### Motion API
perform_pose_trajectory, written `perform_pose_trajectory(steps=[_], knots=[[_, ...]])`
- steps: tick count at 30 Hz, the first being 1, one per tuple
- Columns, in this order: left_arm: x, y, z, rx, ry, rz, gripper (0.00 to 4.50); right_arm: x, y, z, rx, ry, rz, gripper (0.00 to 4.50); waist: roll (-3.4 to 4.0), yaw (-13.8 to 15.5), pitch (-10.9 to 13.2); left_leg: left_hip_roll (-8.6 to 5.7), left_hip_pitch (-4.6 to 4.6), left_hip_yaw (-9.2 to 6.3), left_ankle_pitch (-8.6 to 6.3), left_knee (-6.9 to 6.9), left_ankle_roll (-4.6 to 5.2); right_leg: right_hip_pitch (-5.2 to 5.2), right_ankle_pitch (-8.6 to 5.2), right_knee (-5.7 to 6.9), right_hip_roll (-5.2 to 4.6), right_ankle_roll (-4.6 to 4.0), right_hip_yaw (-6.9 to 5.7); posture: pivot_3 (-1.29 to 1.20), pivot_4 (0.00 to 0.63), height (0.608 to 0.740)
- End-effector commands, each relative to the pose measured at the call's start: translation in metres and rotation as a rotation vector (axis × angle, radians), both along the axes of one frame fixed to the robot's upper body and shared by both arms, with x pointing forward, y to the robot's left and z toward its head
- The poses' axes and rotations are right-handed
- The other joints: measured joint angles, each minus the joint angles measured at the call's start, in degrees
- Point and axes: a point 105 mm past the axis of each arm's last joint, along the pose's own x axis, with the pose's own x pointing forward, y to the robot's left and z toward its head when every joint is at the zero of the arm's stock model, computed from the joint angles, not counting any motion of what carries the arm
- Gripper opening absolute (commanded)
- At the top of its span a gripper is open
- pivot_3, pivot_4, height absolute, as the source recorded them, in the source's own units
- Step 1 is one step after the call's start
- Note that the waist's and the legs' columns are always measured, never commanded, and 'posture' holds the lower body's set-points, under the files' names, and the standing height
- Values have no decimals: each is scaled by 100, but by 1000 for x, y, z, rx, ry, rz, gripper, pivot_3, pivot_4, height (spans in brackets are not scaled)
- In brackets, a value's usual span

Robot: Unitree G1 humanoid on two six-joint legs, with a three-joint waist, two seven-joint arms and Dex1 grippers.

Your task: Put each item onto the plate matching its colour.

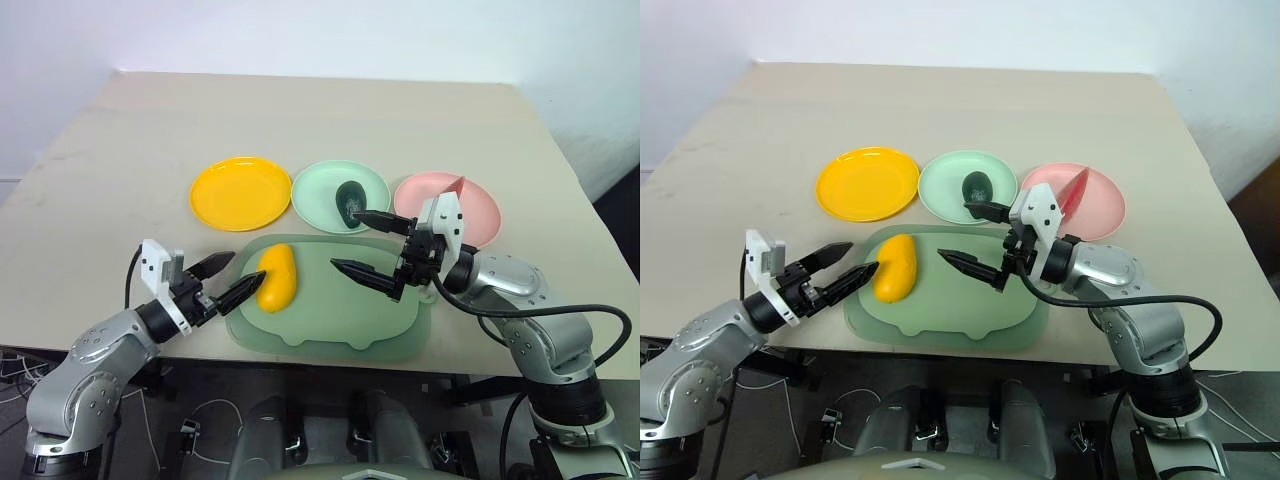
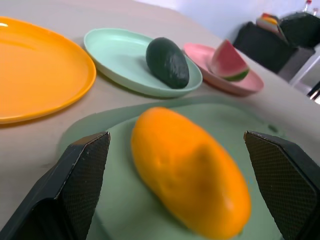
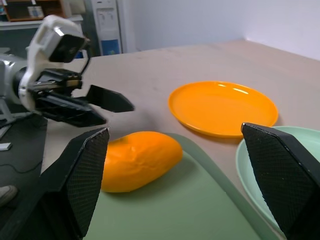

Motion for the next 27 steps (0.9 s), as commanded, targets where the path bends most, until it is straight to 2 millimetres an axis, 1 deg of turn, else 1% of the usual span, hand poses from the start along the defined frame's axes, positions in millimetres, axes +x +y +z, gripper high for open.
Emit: perform_pose_trajectory(steps=[1,4,8,9,11,13,15,19,21,24,26,27], knots=[[-1,-10,13,-22,-18,-24,4500,-4,2,7,10,-49,3,4477,0,-8,0,0,1,0,0,0,0,0,0,0,1,0,0,0,150,696],[3,-22,12,-49,25,-46,4500,-1,-2,2,6,-48,-14,4477,0,5,0,1,1,0,0,-2,0,-1,5,3,3,-4,0,0,150,696],[6,-30,6,-4,88,-64,4500,0,-5,-1,3,-54,-25,4477,0,-6,0,0,2,0,1,0,0,1,8,4,4,1,-1,0,150,696],[7,-31,5,6,100,-64,4500,1,-5,-1,4,-55,-29,4477,0,-6,0,1,3,0,1,0,-1,1,7,5,5,1,-1,0,150,696],[15,-31,-5,75,152,-16,4500,4,-8,-4,-3,-57,-44,4477,0,-3,0,1,3,0,1,0,-1,1,6,5,5,0,-1,0,150,696],[14,-36,-4,56,176,-41,4500,6,-9,-5,-7,-58,-52,4477,0,-2,0,0,3,-1,0,0,-1,2,2,4,4,5,-1,0,150,696],[14,-37,-4,50,189,-40,4500,6,-10,-6,-6,-59,-55,4477,0,-7,0,0,3,-1,0,-1,0,3,3,3,4,4,-1,0,150,696],[18,-38,-12,118,202,-35,4500,8,-12,-6,-8,-58,-68,4477,0,-2,0,1,3,-2,1,-1,-1,0,3,6,5,3,-2,0,150,696],[16,-42,-19,154,234,-64,4500,9,-11,-5,-8,-57,-72,4477,0,-2,0,1,3,-2,1,-1,-1,1,3,5,4,1,-1,0,150,696],[15,-46,-22,172,247,-92,3918,11,-12,-3,-10,-55,-82,4500,0,-5,0,0,3,-2,0,-2,-1,0,4,4,3,-2,-1,0,150,696],[15,-48,-20,170,243,-102,3305,12,-12,-3,-17,-54,-88,4500,0,-2,0,1,2,-2,0,-2,-2,-2,5,4,3,-4,-1,0,150,696],[16,-47,-19,170,246,-99,3136,13,-13,-4,-20,-52,-92,4500,0,-3,0,1,2,-2,0,-2,-2,-2,4,4,2,-5,-1,0,150,696]])
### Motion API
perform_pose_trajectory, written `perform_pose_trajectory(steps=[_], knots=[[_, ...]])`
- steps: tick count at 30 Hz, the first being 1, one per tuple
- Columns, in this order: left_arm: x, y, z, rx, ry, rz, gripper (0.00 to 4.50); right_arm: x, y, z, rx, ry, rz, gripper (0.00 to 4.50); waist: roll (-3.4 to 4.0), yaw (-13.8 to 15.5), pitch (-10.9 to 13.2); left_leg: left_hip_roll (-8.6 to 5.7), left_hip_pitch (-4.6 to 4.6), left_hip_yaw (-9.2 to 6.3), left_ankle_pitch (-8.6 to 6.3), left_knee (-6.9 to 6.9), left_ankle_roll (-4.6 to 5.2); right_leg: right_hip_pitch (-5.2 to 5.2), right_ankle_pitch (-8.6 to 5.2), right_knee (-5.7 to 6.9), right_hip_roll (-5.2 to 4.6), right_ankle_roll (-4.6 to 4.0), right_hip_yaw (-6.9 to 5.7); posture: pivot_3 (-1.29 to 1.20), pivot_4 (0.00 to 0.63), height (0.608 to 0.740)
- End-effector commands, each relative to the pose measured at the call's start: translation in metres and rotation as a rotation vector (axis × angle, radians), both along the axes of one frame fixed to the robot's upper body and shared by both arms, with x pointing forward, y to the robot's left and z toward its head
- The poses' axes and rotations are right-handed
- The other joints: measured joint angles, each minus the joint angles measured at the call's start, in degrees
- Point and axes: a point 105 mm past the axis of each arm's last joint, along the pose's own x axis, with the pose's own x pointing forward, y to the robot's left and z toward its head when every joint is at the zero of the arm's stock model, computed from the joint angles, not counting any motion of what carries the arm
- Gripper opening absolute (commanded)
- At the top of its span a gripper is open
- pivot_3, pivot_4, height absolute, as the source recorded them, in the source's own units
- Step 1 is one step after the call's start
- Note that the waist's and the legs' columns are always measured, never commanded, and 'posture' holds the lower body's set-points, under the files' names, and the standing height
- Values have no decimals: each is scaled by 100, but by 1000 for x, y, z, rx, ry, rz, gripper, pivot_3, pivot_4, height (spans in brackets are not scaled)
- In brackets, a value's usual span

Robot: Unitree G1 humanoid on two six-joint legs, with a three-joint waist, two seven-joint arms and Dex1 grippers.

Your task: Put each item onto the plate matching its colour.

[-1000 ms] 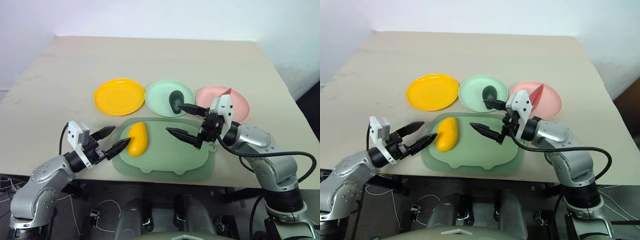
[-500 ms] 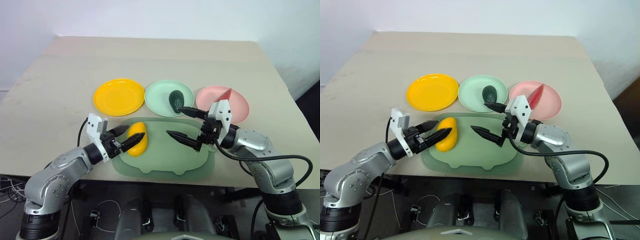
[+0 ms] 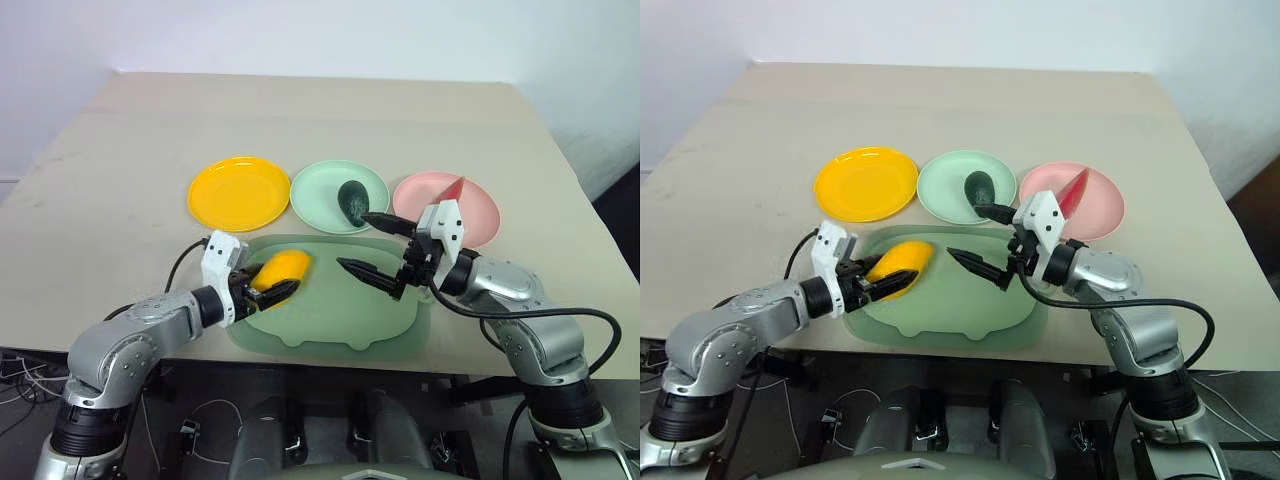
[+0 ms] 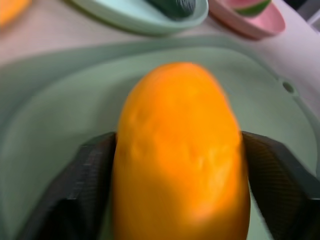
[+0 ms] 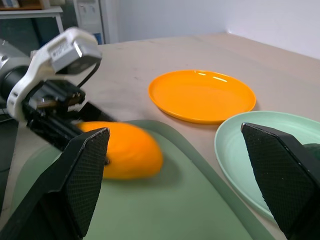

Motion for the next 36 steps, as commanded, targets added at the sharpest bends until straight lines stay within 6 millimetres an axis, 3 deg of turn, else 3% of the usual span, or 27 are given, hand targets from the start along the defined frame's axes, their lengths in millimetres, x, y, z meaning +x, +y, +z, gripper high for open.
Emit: perform_pose_trajectory(steps=[1,4,9,13,17,26,36], knots=[[0,-3,8,8,-22,-26,3135,2,-3,9,-4,-36,-18,4500,0,-2,0,0,-1,0,0,0,0,0,0,0,0,0,0,0,150,696],[1,-1,14,17,-35,-38,3135,3,-3,10,-8,-36,-23,4500,0,-4,0,0,-1,0,0,0,0,-2,0,-1,-1,0,0,0,150,696],[8,5,54,-19,-172,-38,3135,1,-1,13,-5,-34,-11,4500,-2,1,2,0,-5,0,0,-1,0,-4,-1,-3,-1,-1,0,0,150,696],[32,35,85,36,-318,83,3135,-3,3,17,20,-20,19,4500,-1,-4,2,0,-4,0,0,-2,0,-4,-1,-4,0,0,0,0,150,696],[60,61,97,105,-419,208,3135,-7,9,17,56,21,56,4500,0,-3,2,0,-3,1,0,-4,0,-5,0,-2,1,0,0,0,150,696],[100,77,85,164,-434,281,3135,-11,17,10,43,53,89,4500,-2,1,3,-1,-9,2,0,-6,0,-10,1,-6,-2,-1,0,0,150,696],[142,78,62,191,-294,363,3135,-9,17,10,7,39,61,4500,-5,-5,5,-1,-12,2,0,-6,1,-13,8,-5,-1,13,-2,0,150,696]])
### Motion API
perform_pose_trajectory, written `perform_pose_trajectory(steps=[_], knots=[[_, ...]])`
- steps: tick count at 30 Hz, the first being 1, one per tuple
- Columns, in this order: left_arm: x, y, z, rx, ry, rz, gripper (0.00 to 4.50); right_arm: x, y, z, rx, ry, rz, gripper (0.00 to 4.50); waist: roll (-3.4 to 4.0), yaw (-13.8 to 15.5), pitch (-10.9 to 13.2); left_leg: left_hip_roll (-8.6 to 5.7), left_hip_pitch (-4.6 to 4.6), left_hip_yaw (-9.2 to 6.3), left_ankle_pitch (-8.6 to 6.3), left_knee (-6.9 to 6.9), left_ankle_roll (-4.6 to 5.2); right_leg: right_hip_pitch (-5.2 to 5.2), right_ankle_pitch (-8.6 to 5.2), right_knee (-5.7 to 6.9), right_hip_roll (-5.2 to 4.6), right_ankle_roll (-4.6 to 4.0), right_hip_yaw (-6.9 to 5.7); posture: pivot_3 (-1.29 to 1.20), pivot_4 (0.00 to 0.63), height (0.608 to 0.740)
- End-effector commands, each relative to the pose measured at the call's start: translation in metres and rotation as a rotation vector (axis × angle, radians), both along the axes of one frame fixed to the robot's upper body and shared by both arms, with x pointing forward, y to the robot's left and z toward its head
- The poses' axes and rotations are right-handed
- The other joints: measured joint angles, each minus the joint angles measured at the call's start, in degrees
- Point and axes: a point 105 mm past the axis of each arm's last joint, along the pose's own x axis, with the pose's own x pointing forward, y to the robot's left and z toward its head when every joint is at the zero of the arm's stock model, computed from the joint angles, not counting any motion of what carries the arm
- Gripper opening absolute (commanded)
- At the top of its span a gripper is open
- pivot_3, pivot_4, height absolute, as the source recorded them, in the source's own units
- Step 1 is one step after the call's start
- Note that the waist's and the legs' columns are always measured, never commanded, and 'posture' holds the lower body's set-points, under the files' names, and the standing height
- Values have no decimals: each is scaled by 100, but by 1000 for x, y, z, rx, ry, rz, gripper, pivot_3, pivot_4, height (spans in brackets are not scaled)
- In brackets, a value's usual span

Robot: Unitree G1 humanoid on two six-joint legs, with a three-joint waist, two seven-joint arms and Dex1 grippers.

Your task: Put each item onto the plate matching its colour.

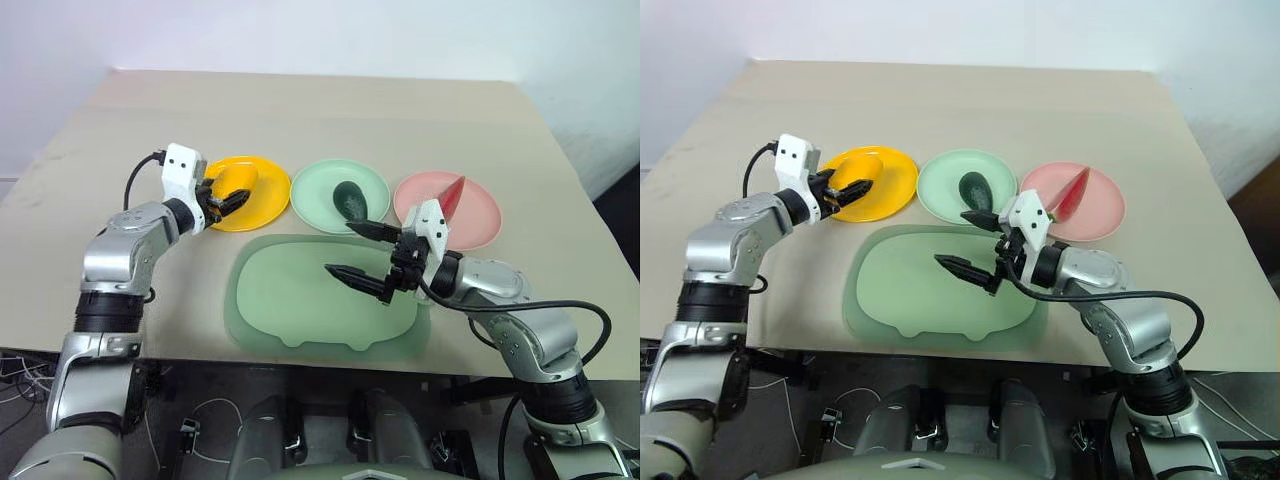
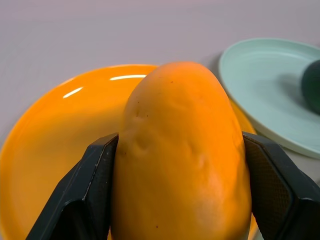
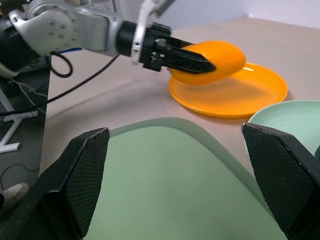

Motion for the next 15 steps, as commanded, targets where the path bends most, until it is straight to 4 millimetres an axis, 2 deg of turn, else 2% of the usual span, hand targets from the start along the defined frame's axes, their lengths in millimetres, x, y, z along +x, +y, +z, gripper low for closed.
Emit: perform_pose_trajectory(steps=[1,7,11,15], knots=[[12,4,7,28,-10,46,3135,-3,0,15,-6,-67,0,4500,0,-1,0,0,0,0,0,0,0,0,0,0,0,0,0,0,150,696],[21,9,2,26,-7,59,3135,-1,-5,17,-24,-69,-15,4500,-2,-11,1,1,0,0,0,0,1,-2,1,2,0,2,-1,0,150,696],[22,12,4,37,-35,65,4475,2,-5,15,-29,-74,-23,4500,-2,-11,1,1,0,0,0,0,1,-3,1,3,0,2,-1,0,150,696],[20,15,24,37,-120,65,4492,1,-7,11,-37,-75,-25,4500,-3,0,2,1,-1,0,0,3,1,-1,1,3,-1,2,-1,0,150,696]])
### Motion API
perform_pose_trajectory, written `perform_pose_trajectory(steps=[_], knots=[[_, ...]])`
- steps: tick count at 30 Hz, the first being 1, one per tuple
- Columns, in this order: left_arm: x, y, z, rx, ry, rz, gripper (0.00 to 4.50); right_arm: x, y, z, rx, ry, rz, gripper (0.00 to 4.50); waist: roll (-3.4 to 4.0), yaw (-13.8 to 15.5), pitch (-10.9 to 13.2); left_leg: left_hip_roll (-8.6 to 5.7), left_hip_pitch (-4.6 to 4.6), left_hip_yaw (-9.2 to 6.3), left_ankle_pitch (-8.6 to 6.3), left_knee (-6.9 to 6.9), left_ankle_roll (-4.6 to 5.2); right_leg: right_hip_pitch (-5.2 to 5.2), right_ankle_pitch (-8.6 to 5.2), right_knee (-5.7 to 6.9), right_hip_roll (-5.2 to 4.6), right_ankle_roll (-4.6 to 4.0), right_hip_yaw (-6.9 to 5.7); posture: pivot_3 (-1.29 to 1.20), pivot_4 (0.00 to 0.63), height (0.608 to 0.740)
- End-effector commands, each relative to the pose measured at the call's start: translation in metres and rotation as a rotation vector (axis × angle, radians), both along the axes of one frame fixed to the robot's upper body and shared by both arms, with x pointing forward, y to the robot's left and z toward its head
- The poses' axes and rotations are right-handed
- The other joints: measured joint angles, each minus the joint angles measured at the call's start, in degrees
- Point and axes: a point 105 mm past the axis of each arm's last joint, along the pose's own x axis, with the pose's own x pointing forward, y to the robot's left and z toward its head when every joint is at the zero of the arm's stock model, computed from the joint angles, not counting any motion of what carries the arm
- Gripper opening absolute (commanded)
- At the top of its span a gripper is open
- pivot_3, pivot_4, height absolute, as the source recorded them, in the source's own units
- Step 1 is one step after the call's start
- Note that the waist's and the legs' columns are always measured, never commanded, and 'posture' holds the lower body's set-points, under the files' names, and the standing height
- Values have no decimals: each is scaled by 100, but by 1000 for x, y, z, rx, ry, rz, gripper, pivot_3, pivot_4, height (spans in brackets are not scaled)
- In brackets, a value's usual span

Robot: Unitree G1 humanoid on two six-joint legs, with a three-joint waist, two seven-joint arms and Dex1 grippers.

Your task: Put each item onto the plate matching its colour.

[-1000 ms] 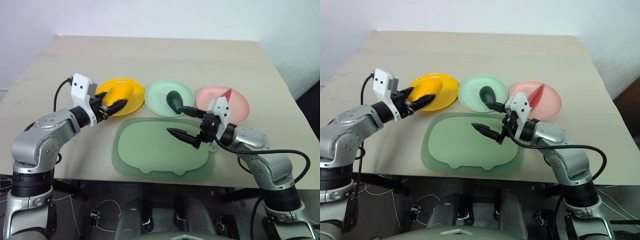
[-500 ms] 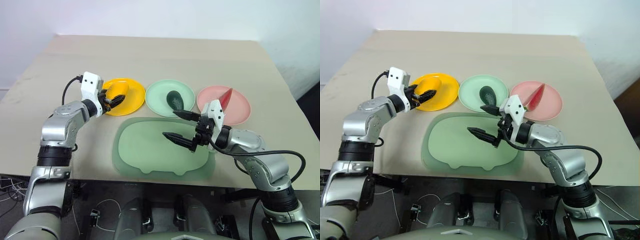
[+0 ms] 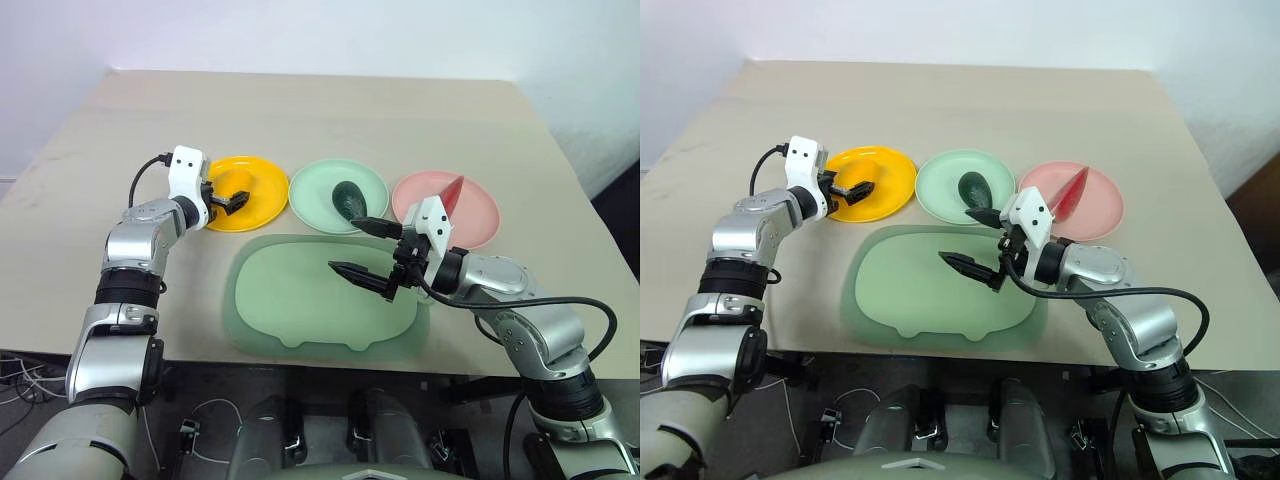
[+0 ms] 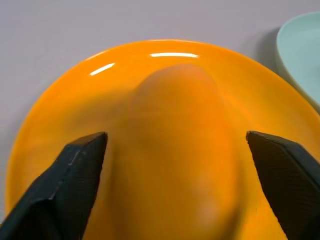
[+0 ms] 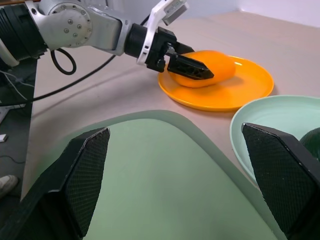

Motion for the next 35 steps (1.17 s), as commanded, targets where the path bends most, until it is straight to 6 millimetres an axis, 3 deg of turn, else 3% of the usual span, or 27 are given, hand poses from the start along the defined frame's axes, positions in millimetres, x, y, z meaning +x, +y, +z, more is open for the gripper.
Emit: perform_pose_trajectory(steps=[1,5,8,13,17,20,25,31,35], knots=[[-2,3,43,8,-154,-16,4492,-3,-3,8,5,-50,4,4500,-2,3,1,0,0,0,0,0,0,0,0,0,0,0,0,0,150,696],[-22,3,67,11,-233,-79,4492,-6,-5,6,6,-48,5,4500,-3,-22,2,0,-1,0,0,1,1,0,0,0,0,0,0,0,150,696],[-44,6,74,25,-254,-129,4492,-8,-7,4,8,-48,4,4500,-2,-43,2,2,2,0,0,-1,0,0,0,6,2,2,0,0,150,696],[-82,12,60,-1,-261,-242,4492,-9,-10,3,16,-53,-21,4500,-1,-29,2,3,7,1,0,-1,0,3,-3,5,3,2,0,0,150,696],[-130,10,37,-34,-254,-434,4492,-11,-21,6,51,-45,-71,4500,0,-12,2,1,5,0,-2,-3,1,4,-12,-4,-2,-12,0,0,150,696],[-146,12,31,-72,-254,-486,4492,-14,-24,9,82,-30,-83,4500,0,15,3,1,2,-1,-3,-4,1,1,-14,-12,-3,-16,0,0,150,696],[-159,11,5,-7,-197,-563,4492,-18,-25,2,59,-7,-82,4500,6,-8,-1,-2,12,6,-18,-69,27,27,3,-103,9,-12,0,0,150,696],[-157,11,4,-37,-262,-535,4492,-19,-33,-6,41,13,-96,4500,5,-5,-2,-5,8,11,3,-81,-9,7,10,-100,7,-23,0,0,150,696],[-157,11,-1,-43,-258,-526,4492,-17,-32,1,55,-13,-106,4500,5,-30,-1,-4,11,12,6,-81,-12,5,9,-91,8,-21,0,0,150,696]])
